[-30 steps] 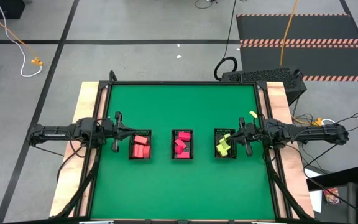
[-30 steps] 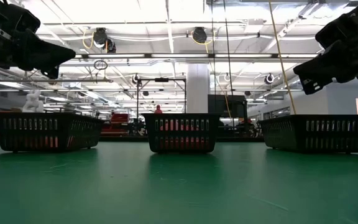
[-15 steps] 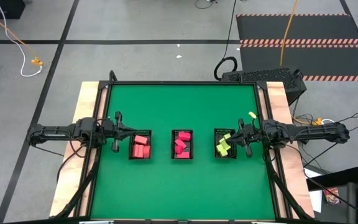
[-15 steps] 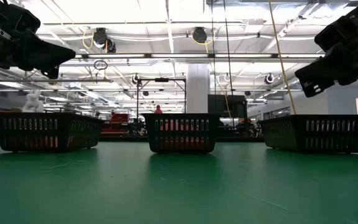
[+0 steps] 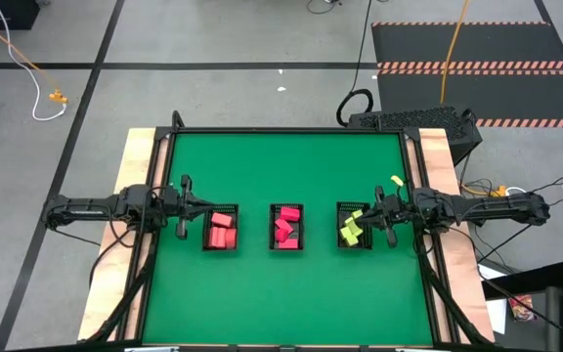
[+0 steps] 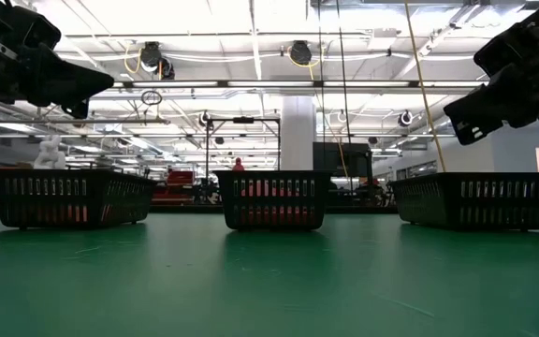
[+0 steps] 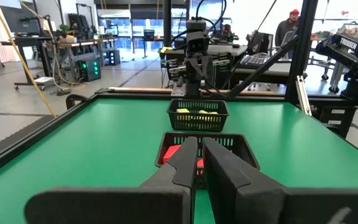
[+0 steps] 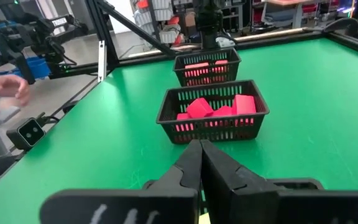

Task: Sort & place blocks by color
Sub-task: Return to Home Position

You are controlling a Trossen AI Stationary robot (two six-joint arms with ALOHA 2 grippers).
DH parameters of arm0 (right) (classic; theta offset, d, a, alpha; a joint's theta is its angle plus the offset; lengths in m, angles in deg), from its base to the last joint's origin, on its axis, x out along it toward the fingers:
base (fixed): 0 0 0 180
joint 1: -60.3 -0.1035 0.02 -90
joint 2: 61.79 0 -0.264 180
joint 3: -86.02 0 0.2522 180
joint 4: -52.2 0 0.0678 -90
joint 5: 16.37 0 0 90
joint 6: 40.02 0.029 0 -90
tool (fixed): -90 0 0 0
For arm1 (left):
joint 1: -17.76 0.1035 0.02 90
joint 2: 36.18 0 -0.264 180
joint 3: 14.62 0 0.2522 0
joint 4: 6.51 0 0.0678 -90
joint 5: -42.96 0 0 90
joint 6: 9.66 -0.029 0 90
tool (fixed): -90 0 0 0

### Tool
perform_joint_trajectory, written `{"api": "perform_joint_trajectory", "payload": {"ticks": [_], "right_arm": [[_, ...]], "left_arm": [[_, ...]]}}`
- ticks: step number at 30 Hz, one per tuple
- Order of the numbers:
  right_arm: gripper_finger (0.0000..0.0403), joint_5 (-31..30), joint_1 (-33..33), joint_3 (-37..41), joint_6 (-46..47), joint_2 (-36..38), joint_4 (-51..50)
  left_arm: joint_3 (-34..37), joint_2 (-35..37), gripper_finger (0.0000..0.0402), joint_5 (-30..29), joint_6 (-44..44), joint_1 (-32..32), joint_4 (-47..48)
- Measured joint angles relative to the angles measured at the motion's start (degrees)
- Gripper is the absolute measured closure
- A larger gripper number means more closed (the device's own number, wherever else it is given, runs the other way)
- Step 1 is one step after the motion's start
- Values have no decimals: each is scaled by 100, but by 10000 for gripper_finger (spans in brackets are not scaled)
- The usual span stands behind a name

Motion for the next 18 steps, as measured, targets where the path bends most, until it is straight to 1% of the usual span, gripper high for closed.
{"api": "perform_joint_trajectory", "payload": {"ticks": [5,18], "right_arm": [[403,3,0,0,-115,84,354],[403,-23,4,1,-164,739,679]], "left_arm": [[0,-7,371,1,-175,0,15],[9,-7,371,0,-157,0,-68]]}}
